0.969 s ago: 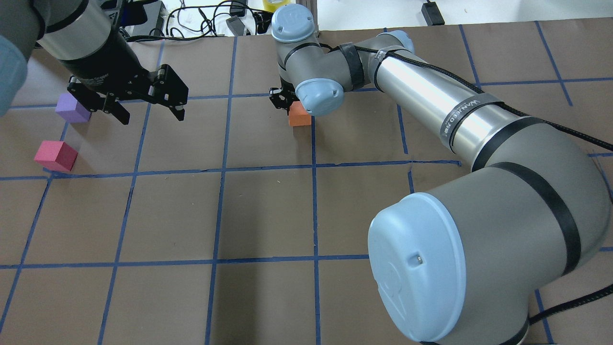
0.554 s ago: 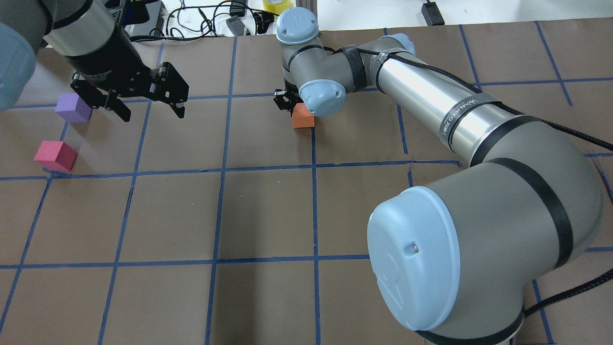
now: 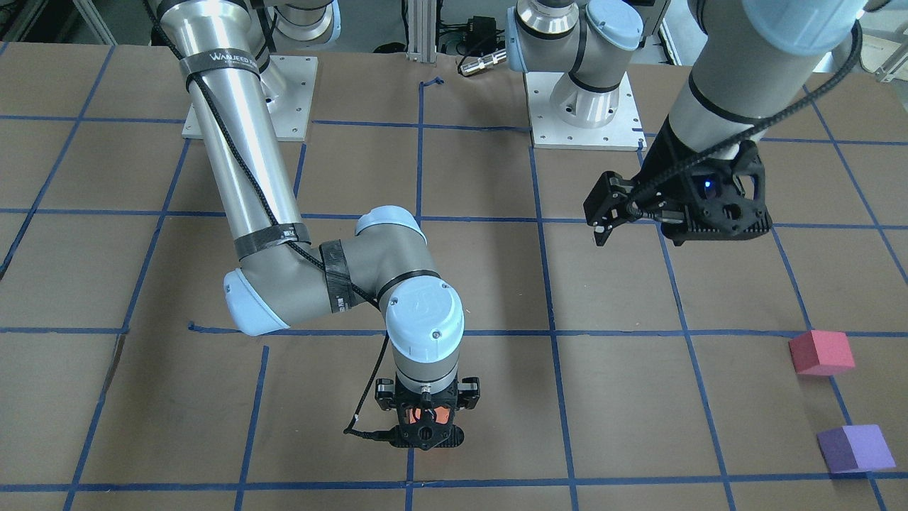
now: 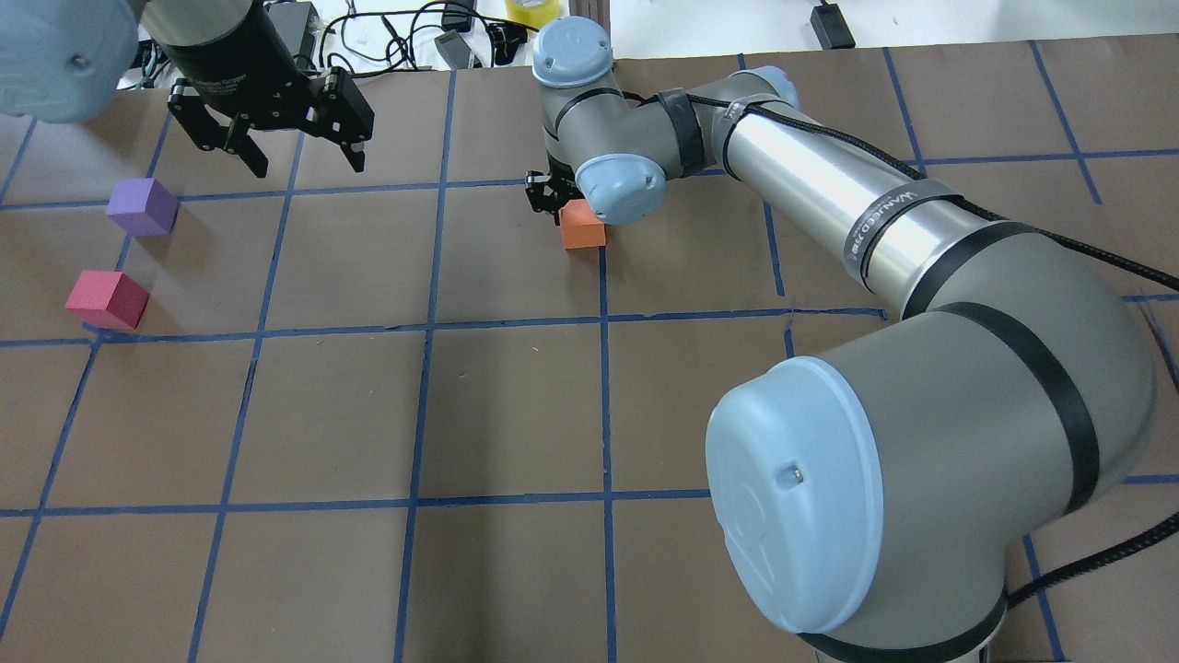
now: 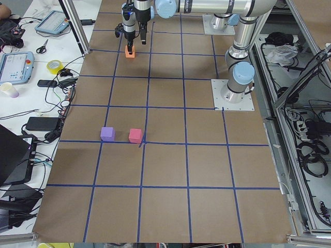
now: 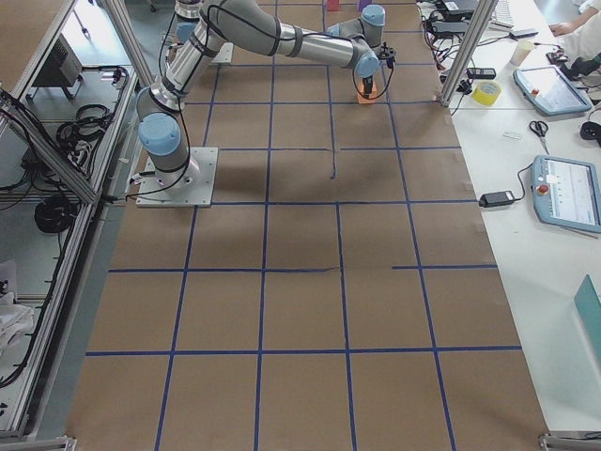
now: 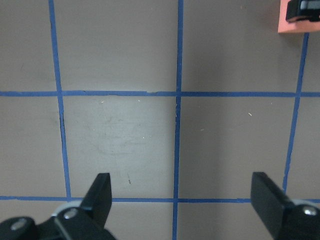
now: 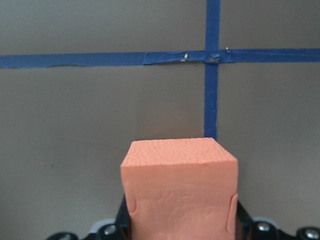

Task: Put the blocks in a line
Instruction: 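Hold the orange cube with the right gripper while the left gripper approaches, then grasp the orange cube with the left gripper while the right gripper releases and withdraws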

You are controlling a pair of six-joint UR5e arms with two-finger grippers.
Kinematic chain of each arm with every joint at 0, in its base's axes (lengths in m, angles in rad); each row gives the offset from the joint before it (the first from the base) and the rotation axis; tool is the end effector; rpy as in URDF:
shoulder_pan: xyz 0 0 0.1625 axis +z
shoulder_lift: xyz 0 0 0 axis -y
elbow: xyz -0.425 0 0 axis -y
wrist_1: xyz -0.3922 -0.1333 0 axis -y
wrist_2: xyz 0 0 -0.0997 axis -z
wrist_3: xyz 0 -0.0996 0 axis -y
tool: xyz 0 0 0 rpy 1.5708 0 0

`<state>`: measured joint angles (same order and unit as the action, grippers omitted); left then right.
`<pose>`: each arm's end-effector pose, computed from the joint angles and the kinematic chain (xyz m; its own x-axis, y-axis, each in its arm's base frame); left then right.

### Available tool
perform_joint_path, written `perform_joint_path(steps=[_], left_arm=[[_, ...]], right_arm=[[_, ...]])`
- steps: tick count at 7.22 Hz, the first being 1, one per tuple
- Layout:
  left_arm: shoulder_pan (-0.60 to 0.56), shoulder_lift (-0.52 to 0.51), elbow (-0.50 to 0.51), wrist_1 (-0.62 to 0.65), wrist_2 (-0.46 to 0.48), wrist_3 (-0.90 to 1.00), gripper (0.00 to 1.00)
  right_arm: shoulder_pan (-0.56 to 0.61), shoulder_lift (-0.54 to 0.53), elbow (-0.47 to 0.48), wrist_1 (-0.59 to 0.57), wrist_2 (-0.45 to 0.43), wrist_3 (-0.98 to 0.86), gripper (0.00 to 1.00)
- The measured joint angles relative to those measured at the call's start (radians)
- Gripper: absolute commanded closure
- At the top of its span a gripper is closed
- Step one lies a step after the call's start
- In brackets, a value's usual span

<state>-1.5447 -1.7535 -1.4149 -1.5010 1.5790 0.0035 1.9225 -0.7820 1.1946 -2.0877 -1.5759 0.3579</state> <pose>-0.1175 -0.5764 0.4747 -0.9997 -0.0229 -0.0083 -0.0226 0.9988 -0.0430 0.3900 -0.6775 0.2161 -0.9995 0.0049 -0.0317 0.0080 0.9950 -0.0993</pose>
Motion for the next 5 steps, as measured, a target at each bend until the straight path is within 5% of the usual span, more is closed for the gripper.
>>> perform_joint_path(steps=[3, 5], left_arm=[[-0.004, -0.143, 0.009, 0.164, 0.004, -0.006, 0.00], [-0.032, -0.199, 0.006, 0.229, 0.002, -0.034, 0.00]], right_arm=[[-0.048, -0.081, -0.003, 0.082, 0.017, -0.007, 0.00], [-0.194, -0.226, 0.016, 0.340, 0.037, -0.078, 0.00]])
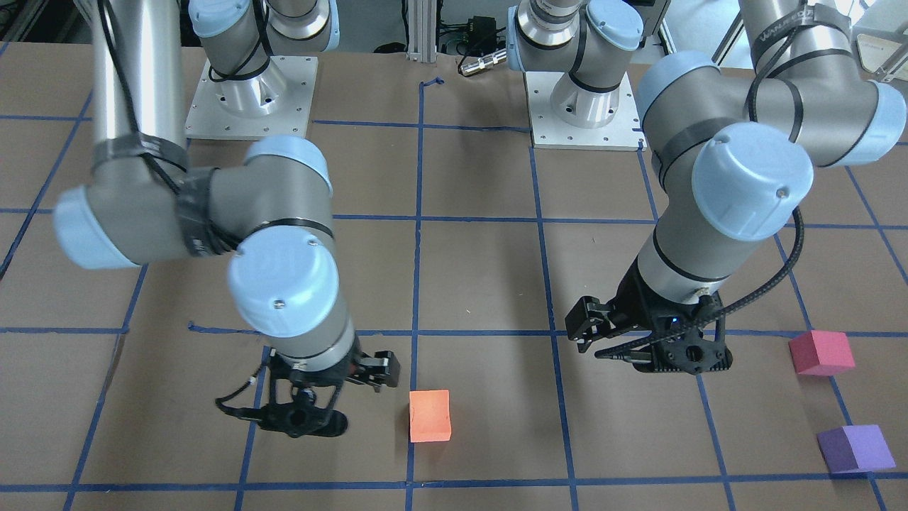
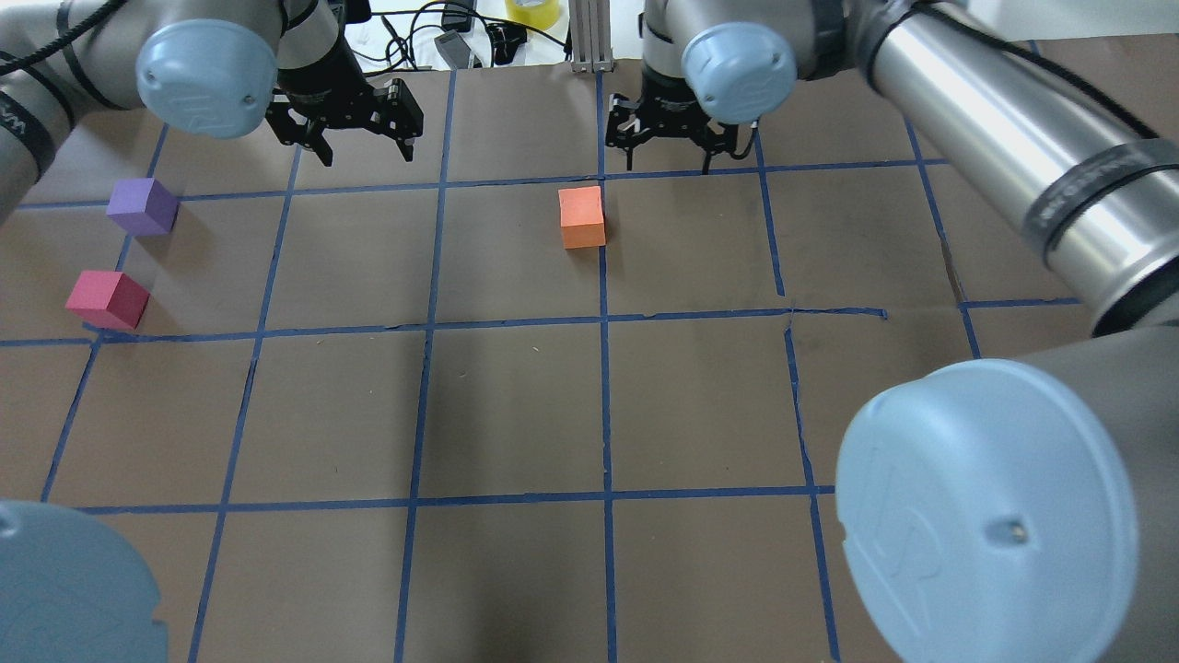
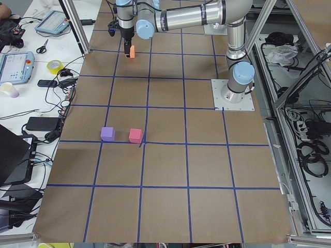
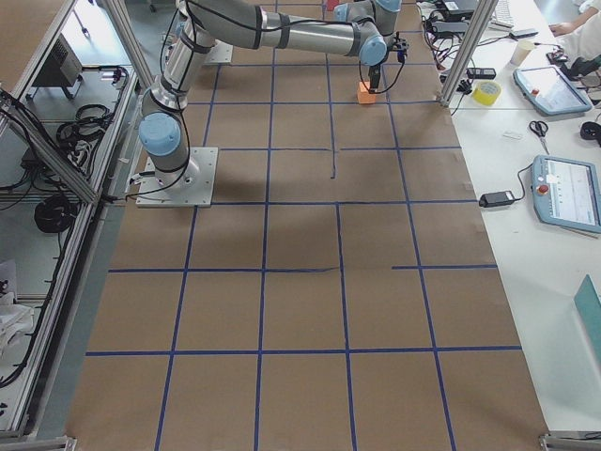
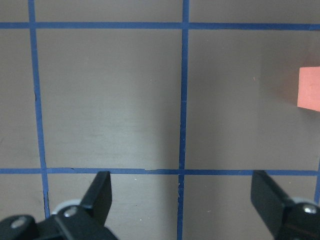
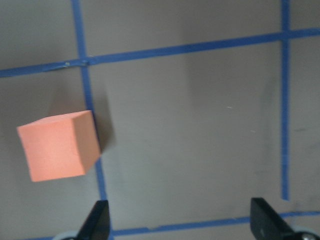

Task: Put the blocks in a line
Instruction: 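Grasp the orange cube with the left gripper while the right gripper releases and withdraws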

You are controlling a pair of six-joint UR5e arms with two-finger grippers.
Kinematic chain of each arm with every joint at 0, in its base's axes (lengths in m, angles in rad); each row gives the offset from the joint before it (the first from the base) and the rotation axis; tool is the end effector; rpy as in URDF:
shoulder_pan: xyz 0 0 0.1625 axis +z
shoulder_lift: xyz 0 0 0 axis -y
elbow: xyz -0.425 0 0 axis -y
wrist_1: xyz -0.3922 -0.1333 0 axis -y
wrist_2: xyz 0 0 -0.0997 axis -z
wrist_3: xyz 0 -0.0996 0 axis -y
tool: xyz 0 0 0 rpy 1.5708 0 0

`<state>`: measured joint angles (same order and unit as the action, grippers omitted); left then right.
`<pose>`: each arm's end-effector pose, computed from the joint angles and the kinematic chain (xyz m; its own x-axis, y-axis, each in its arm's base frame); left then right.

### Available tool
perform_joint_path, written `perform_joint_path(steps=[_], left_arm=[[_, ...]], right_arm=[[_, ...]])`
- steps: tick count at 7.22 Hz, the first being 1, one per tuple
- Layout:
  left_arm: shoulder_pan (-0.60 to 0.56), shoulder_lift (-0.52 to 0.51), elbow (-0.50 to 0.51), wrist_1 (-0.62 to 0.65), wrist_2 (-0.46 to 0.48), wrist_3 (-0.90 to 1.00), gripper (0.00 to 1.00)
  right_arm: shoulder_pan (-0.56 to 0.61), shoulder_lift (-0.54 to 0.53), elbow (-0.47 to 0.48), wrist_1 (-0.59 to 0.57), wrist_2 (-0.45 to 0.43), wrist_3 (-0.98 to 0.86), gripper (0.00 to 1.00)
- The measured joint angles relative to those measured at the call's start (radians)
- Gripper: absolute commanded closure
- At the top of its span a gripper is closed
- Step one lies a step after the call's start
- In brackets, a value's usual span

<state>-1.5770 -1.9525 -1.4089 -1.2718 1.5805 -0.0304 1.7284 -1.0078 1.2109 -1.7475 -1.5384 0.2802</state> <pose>-0.1364 -0.6475 0.3800 -0.9997 -0.0249 -0.0073 -0.0242 0.9966 -0.0794 0.2460 -0.6778 0.3407 -0.9921 0.1231 -0.0238 0.1222 0.9919 0.0343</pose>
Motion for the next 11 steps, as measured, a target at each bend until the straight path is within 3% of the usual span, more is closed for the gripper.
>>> perform_joint_path(steps=[1, 4, 7, 11], left_arm=[[-0.047, -0.033, -0.001, 0.043, 0.005, -0.046, 0.00], [-0.196, -0.188, 0.052, 0.207, 0.006, -0.288, 0.00], [-0.270, -0.337, 0.172, 0.233, 0.001, -0.394, 0.00], [-0.298, -0.413, 0.187, 0.224, 0.003, -0.395, 0.00]], right_arm=[[-0.061, -0.066, 0.019, 0.076, 0.003, -0.067, 0.00], [-0.137, -0.233, 0.077, 0.141, 0.005, -0.226, 0.00], [-0.153, -0.375, 0.108, 0.175, 0.009, -0.309, 0.00], [-0.156, -0.434, 0.132, 0.183, -0.005, -0.359, 0.00]])
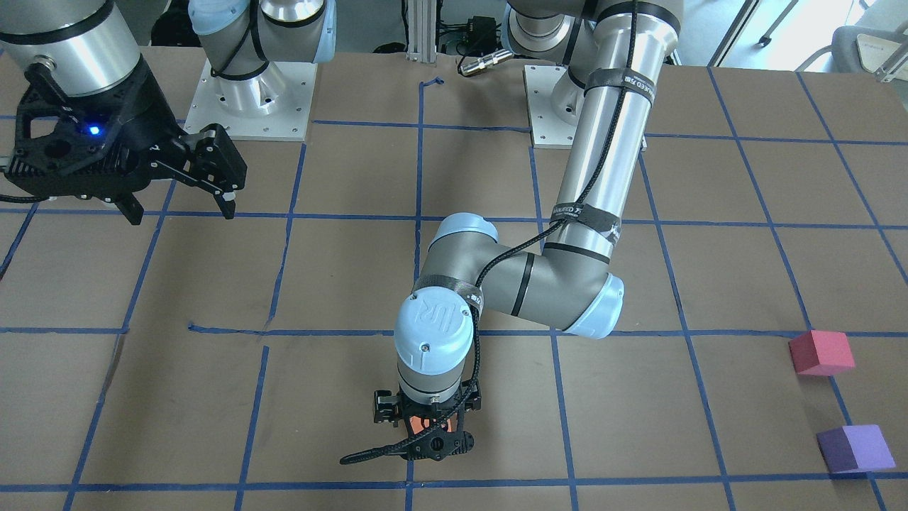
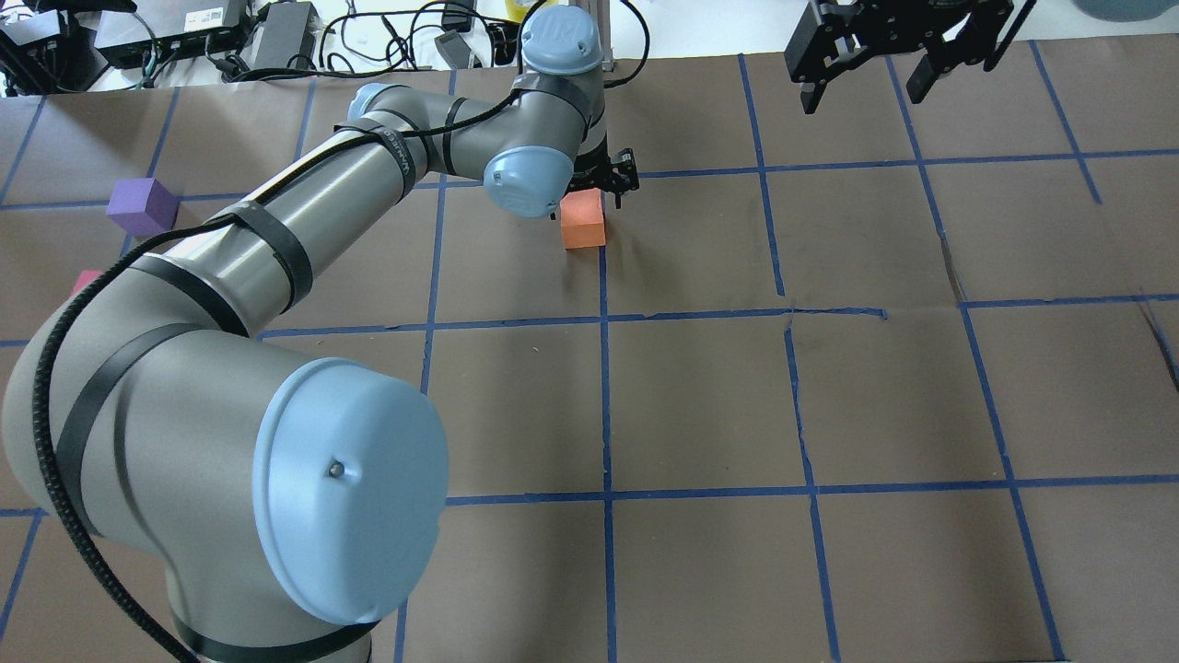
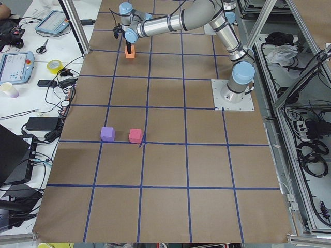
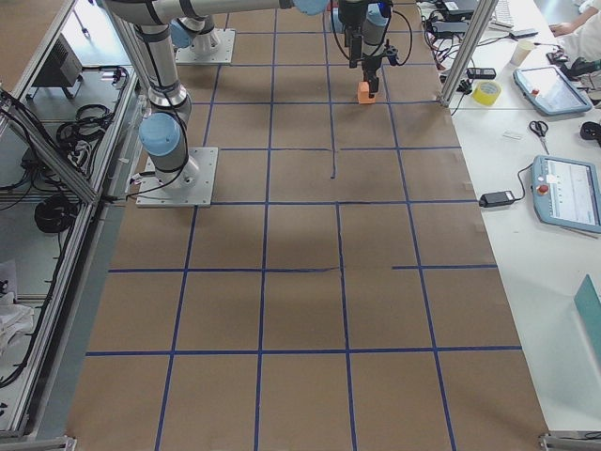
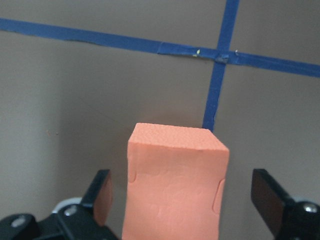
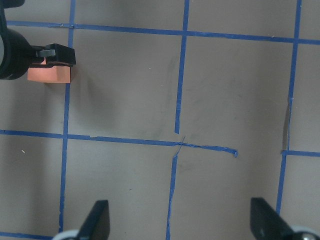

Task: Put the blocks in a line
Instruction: 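Grasp the orange cube with the left gripper while the right gripper releases and withdraws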

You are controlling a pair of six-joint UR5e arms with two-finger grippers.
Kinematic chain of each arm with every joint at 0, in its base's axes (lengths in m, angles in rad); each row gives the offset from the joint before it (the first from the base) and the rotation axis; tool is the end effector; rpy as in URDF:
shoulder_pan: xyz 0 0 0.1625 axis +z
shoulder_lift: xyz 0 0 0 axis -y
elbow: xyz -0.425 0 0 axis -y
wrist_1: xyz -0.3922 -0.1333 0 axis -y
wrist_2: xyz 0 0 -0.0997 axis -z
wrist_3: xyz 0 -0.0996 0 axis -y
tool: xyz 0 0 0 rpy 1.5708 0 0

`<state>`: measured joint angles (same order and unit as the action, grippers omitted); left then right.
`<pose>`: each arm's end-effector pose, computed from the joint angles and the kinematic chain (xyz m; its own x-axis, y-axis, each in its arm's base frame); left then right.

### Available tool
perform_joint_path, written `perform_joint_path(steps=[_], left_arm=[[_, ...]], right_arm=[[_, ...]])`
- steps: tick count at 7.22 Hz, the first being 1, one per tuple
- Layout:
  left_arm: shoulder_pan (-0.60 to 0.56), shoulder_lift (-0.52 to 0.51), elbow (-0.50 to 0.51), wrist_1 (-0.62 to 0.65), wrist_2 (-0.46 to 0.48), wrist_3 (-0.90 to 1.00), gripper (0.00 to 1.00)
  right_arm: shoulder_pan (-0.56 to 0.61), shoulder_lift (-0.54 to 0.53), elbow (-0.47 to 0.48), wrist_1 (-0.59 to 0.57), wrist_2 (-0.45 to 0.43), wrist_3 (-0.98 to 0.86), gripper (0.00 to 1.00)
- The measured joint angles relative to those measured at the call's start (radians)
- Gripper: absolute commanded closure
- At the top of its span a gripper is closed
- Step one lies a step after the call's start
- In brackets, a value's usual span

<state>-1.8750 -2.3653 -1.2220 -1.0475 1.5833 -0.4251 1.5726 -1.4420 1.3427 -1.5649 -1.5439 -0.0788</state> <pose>-0.3549 -0.6896 0.1996 -0.9925 -0.1203 0.0206 -0.1215 0.9897 -0.0758 0.1370 -0.5532 0.5330 -0.9964 -0.0827 -0.0194 -0.0805 0.9922 -0.0951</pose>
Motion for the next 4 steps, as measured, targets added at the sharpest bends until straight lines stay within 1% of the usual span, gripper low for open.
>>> perform_joint_path(steps=[1, 2, 3, 4], left_arm=[[0.000, -0.011, 0.000, 0.001, 0.000, 0.019, 0.20], [-0.001, -0.018, 0.001, 0.005, 0.001, 0.032, 0.46], [-0.001, -0.021, 0.001, 0.009, 0.003, 0.058, 0.68], [-0.001, -0.020, 0.002, 0.011, 0.005, 0.089, 0.84]], right_arm=[[0.000, 0.000, 0.002, 0.001, 0.000, -0.001, 0.00], [0.000, 0.000, 0.009, 0.003, -0.001, 0.000, 0.00], [-0.002, 0.001, 0.023, 0.002, -0.001, 0.003, 0.00], [-0.003, 0.000, 0.034, 0.002, -0.001, 0.005, 0.00]])
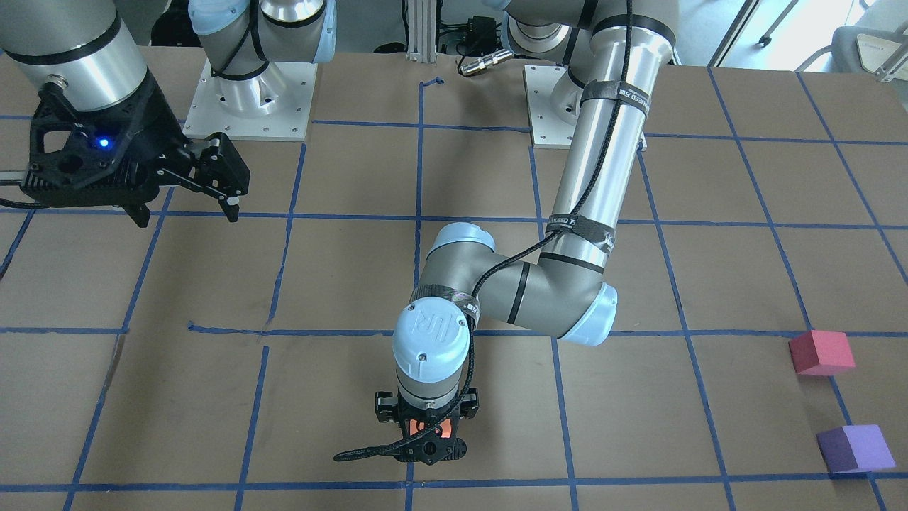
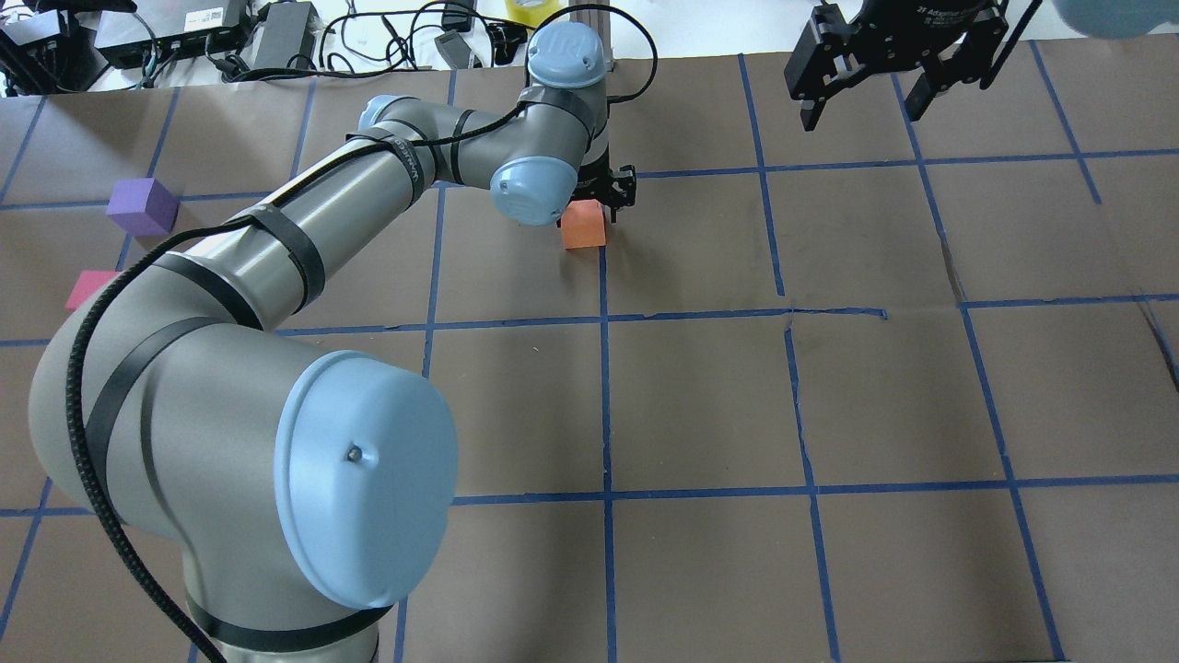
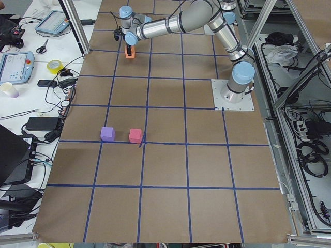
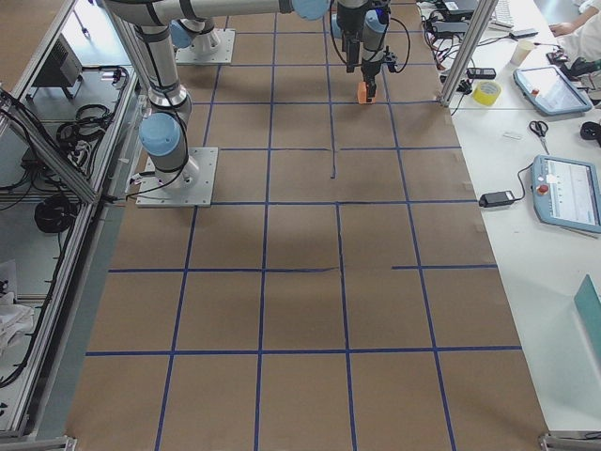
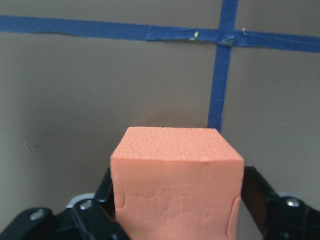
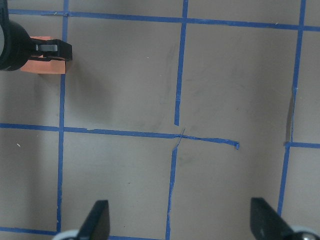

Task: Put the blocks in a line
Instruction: 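Carry the orange cube with the left gripper toward the purple and pink cubes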

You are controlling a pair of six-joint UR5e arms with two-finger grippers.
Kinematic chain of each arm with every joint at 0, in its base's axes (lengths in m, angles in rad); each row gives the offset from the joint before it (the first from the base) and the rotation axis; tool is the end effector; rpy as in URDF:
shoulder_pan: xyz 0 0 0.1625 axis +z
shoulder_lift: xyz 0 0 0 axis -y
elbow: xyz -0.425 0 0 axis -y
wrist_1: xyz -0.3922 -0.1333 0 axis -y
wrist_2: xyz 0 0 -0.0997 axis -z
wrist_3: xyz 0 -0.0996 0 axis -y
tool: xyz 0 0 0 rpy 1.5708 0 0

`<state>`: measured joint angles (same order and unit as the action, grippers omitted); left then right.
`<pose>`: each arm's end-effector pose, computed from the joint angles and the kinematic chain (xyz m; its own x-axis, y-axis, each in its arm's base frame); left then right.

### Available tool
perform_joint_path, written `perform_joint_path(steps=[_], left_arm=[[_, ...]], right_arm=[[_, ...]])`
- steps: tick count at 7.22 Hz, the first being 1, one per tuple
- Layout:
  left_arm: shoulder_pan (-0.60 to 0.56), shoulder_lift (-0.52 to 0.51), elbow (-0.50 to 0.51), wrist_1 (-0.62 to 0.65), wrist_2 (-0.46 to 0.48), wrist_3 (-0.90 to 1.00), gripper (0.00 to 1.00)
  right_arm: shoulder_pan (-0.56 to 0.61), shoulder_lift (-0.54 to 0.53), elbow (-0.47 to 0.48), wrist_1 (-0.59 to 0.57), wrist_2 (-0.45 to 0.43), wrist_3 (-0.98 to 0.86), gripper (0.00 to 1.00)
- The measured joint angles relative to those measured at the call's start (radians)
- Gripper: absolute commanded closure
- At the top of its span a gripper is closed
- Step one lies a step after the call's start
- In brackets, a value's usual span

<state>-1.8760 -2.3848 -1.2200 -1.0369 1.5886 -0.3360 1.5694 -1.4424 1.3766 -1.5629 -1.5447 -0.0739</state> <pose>-0.3557 -0.6914 0.1868 -0.9995 -0.0312 0.0065 -0.0316 0.9969 -0.0725 0.1351 -0.5513 0.5162 -0.9970 -0.0738 -0.0217 -0.0724 0.9956 -0.0596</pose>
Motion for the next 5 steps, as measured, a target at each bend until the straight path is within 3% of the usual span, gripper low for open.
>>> perform_joint_path(steps=[1, 3, 5], left_arm=[[0.000, 0.004, 0.000, 0.000, 0.010, 0.018, 0.66], [0.012, 0.030, 0.000, -0.011, 0.038, 0.068, 1.00], [0.090, 0.098, 0.001, -0.108, 0.042, 0.148, 1.00]], right_arm=[[-0.001, -0.001, 0.005, 0.000, 0.000, 0.000, 0.00], [-0.001, -0.002, 0.008, 0.001, 0.002, -0.005, 0.00], [0.000, -0.001, 0.008, 0.001, 0.006, -0.006, 0.00]])
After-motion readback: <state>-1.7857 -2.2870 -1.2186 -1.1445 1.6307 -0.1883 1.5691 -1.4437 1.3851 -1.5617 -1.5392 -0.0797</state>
